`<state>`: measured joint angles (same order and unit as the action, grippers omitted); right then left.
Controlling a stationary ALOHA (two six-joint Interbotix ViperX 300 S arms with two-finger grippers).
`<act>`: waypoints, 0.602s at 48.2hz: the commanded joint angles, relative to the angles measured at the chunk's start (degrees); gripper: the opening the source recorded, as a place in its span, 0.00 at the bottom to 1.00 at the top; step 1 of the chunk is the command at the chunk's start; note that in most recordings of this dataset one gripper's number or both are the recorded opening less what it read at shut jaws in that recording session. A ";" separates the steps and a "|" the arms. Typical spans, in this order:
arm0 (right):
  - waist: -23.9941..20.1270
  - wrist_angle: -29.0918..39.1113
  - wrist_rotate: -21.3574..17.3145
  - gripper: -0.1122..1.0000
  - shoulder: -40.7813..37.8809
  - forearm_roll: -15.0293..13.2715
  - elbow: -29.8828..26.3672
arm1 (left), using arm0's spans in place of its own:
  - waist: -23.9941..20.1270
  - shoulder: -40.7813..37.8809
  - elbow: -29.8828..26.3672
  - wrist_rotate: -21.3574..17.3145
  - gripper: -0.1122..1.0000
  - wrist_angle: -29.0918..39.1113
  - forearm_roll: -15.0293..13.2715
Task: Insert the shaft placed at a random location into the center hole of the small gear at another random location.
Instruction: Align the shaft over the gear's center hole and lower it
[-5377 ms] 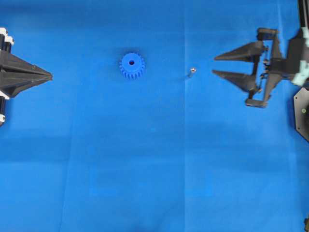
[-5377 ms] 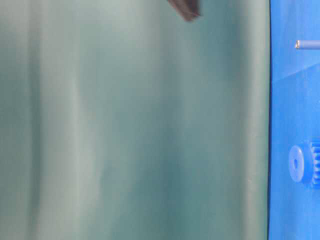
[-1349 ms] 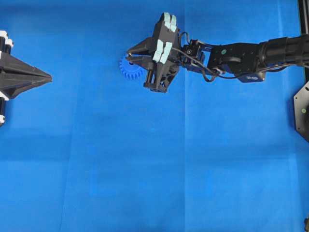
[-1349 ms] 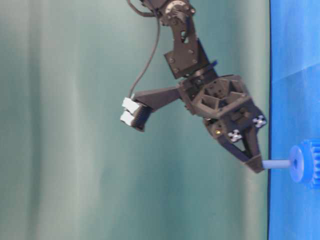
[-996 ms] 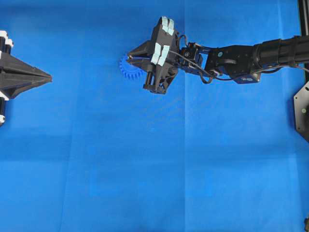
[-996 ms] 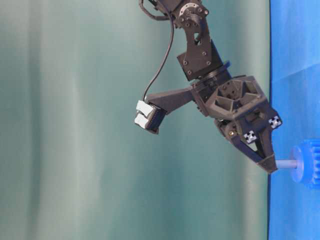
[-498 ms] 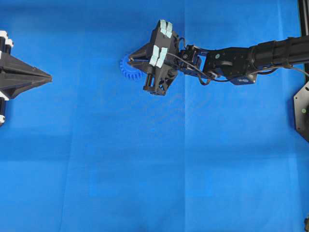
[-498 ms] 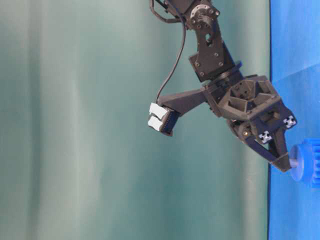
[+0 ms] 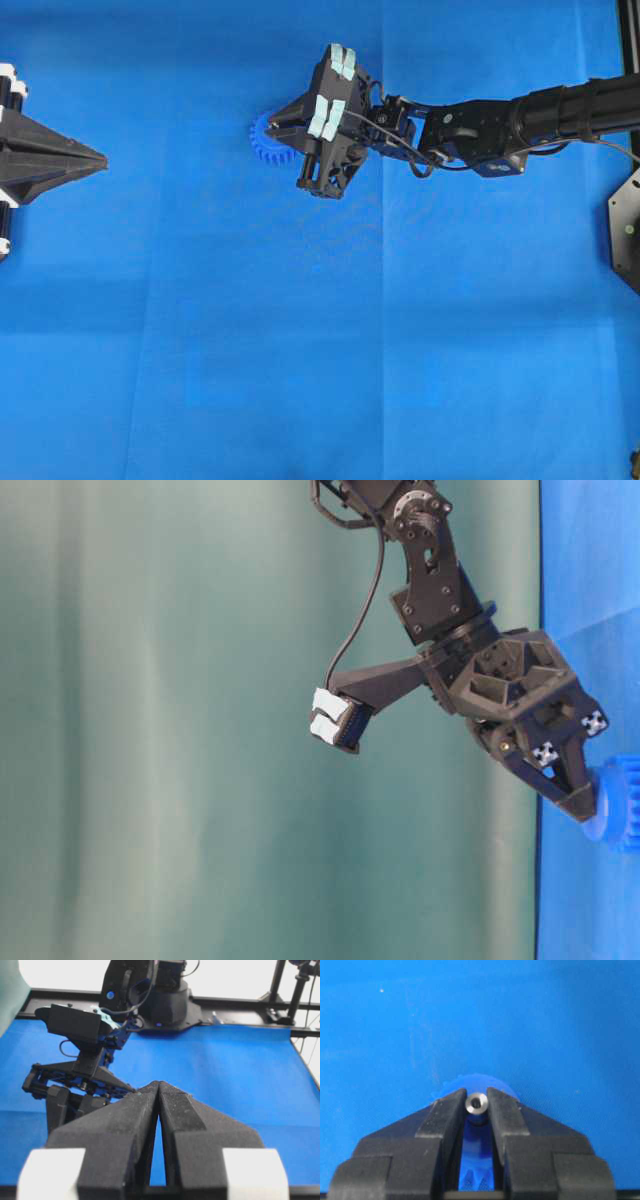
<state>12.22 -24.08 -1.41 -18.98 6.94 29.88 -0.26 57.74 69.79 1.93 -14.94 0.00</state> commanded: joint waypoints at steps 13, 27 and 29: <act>-0.09 -0.35 0.00 0.12 0.88 0.09 -0.70 | -0.09 -0.26 -0.62 0.00 0.10 -0.26 0.09; -0.18 -0.18 0.00 0.13 0.88 0.00 -0.62 | -0.09 -0.26 -0.62 0.00 0.10 -0.26 0.09; -0.26 0.00 0.00 0.13 0.88 0.00 -0.62 | -0.09 -0.26 -0.62 0.00 0.10 -0.26 0.09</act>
<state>12.22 -23.99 -1.49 -18.98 7.03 29.88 -0.26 57.74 69.79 1.93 -14.94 0.00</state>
